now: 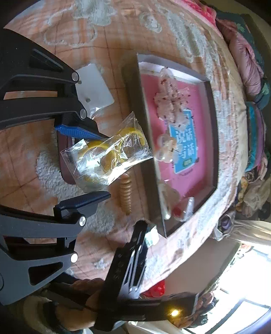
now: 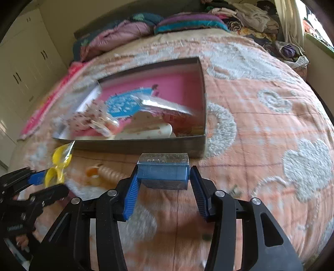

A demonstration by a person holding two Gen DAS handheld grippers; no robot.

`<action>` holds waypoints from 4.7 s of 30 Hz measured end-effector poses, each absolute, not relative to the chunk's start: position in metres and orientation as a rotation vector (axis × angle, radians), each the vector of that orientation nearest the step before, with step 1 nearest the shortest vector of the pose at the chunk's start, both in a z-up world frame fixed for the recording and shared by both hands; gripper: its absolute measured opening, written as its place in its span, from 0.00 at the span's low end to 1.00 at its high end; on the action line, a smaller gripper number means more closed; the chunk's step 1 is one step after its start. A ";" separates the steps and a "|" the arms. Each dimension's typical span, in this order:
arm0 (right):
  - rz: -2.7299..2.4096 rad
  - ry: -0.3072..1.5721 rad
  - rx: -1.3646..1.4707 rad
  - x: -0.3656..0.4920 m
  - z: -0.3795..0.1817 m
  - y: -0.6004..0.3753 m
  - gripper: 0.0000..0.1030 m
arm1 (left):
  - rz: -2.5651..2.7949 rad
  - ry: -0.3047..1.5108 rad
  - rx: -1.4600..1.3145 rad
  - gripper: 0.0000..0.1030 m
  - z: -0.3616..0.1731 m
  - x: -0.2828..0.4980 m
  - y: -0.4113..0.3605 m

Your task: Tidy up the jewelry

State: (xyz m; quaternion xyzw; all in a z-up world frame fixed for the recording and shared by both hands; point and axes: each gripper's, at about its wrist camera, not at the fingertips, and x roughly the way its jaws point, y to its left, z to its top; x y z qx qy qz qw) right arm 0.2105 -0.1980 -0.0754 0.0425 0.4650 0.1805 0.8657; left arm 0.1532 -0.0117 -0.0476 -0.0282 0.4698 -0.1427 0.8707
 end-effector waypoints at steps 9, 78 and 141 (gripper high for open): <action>0.392 0.848 0.152 0.161 -0.016 -0.235 0.45 | -0.330 0.887 -0.071 0.37 -0.013 0.140 -0.012; 0.398 0.953 0.001 0.328 -0.046 -0.160 0.45 | -0.254 0.957 -0.023 0.38 -0.048 0.247 0.004; 0.397 0.556 0.091 0.125 0.115 -0.256 0.94 | -0.159 0.675 0.007 0.91 0.080 0.103 -0.006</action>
